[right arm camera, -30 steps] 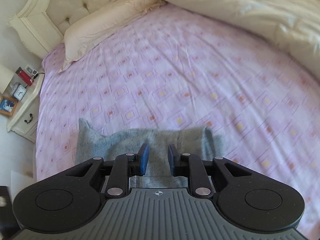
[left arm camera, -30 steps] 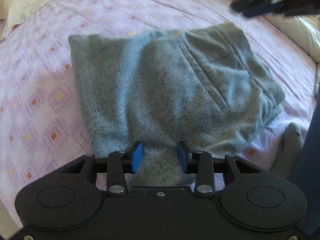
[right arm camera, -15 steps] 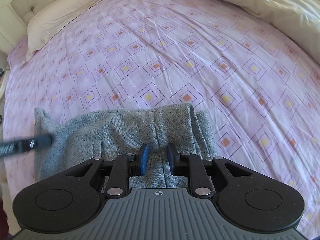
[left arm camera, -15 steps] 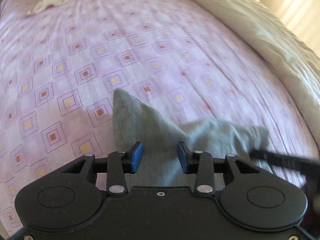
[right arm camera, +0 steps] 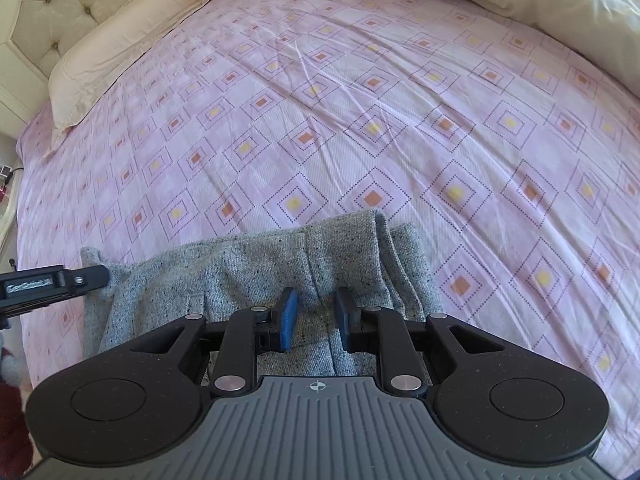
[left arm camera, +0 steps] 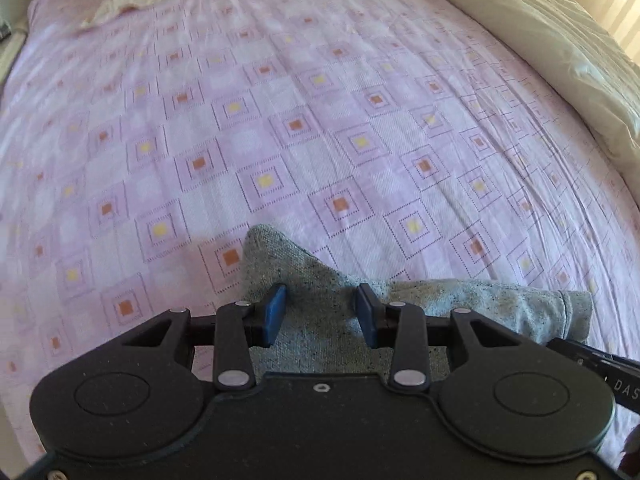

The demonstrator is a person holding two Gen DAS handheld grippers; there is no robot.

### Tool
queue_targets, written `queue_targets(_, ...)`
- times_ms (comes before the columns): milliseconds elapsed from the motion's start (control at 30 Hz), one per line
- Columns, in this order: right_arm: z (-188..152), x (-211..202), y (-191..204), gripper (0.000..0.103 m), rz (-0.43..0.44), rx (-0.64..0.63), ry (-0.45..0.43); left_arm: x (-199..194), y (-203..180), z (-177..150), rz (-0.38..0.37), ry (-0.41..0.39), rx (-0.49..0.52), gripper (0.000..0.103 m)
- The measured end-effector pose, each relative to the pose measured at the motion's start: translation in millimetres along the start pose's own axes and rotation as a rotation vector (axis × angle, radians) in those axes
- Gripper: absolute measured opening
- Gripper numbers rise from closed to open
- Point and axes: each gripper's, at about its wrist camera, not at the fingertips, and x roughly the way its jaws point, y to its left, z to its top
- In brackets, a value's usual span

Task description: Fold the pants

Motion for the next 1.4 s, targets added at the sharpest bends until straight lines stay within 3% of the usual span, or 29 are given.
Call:
queue_targets(267, -1, 0, 3, 0.025, -0.002, -0.005, -0.003, -38, -14, -3, -0.027, -0.076, 0.047, 0.046)
queue_targets(367, 0, 0, 2, 0.025, -0.001, -0.005, -0.003, -37, -22, -12, -0.062, -0.051, 0.082, 0.047)
queue_targets(500, -1, -1, 3, 0.026, -0.003, -0.014, -0.006, -16, -29, -20, -0.044, -0.002, 0.103, 0.046)
queue_targets(633, -2, -1, 4, 0.026, -0.001, -0.018, -0.009, 17, -22, -19, -0.018, 0.06, 0.055, 0.051)
queue_targets(800, -2, 0, 1, 0.026, 0.012, -0.007, -0.014, 30, -2, -6, -0.08, 0.065, -0.076, 0.052)
queue_targets(900, 0, -4, -5, 0.027, 0.048, 0.025, -0.017, 29, 6, 3, -0.092, 0.067, -0.117, 0.05)
queue_targets(1067, 9, -28, -15, 0.027, 0.147, 0.064, -0.066, -1, 24, 2, -0.065, -0.002, -0.126, 0.046)
queue_targets(1133, 16, -38, -14, 0.033, 0.173, 0.021, -0.074, -13, 32, -6, -0.076, -0.006, -0.108, 0.047)
queue_targets(1200, 25, -44, -14, 0.052, 0.179, -0.035, -0.025, -21, 39, -18, -0.09, 0.0, -0.081, 0.047)
queue_targets(1333, 44, -38, -19, 0.056, 0.153, -0.184, 0.174, -28, 40, -45, -0.117, 0.036, 0.008, 0.053)
queue_targets(1400, 50, -31, -25, 0.059, 0.127, -0.184, 0.261, -27, 37, -59, -0.139, 0.062, 0.05, 0.053)
